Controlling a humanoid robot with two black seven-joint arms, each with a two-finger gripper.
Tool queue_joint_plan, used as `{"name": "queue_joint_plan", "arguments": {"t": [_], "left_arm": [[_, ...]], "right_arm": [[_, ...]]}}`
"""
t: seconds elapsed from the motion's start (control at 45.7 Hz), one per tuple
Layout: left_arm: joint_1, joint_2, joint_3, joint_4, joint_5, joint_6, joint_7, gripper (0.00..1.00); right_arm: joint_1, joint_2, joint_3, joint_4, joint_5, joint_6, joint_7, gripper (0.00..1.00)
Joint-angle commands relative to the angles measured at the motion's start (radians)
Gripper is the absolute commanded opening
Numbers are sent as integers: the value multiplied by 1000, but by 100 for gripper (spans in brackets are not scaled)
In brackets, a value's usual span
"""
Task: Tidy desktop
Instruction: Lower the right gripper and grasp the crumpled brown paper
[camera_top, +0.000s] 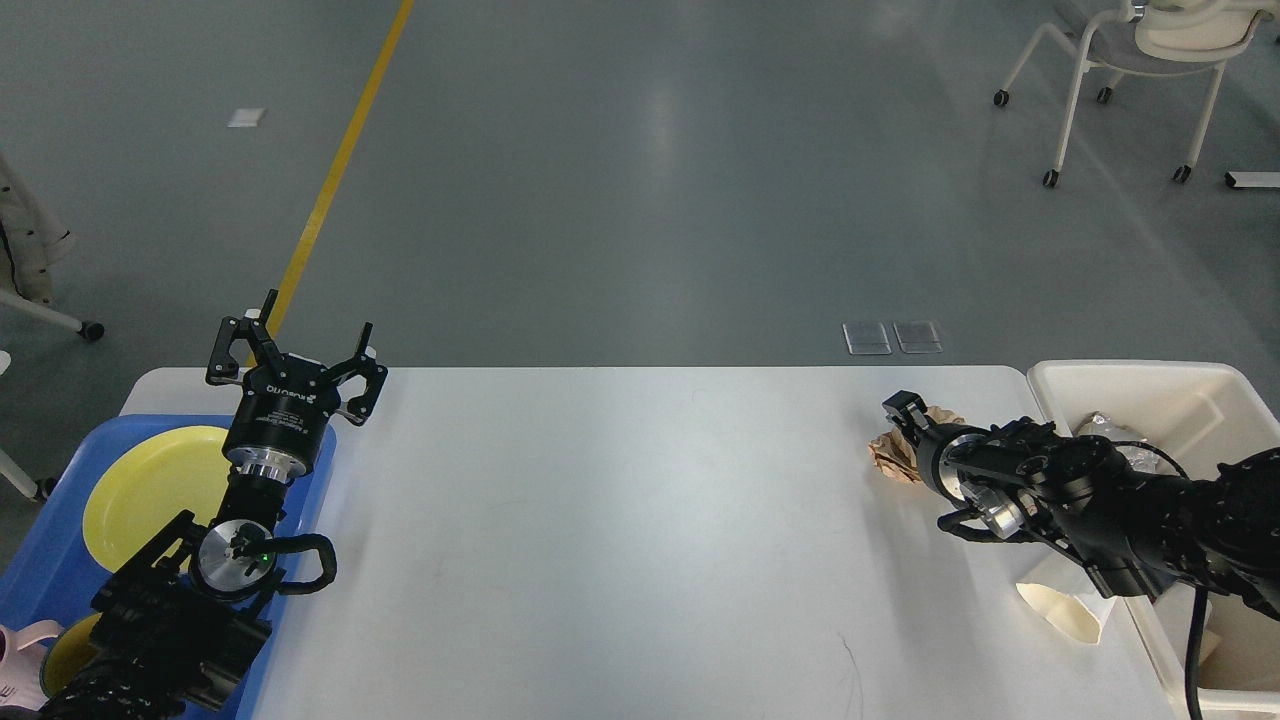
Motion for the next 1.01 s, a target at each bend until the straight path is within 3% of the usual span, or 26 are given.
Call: {"name": "queue_joint_plan", "arguments": {"t": [0.0, 0.044, 0.591, 0.81, 0.985], "left_arm": [[0, 0, 0, 0, 0, 0, 0, 97], [0, 1, 0, 0, 0, 0, 1, 97], [0, 0, 0, 0, 0, 0, 0, 97], [0, 0, 0, 0, 0, 0, 0, 97], [0, 1, 0, 0, 0, 0, 0, 97]], "right_arm": [[-3, 1, 5, 0, -1, 0, -2, 7], [-3, 1, 5, 0, -1, 0, -2, 0], [12, -4, 0, 26, -15, -26, -3, 0], [55, -41, -14, 108, -35, -24, -3, 0], [193, -137, -133, 281, -127, -15, -3, 0]]}}
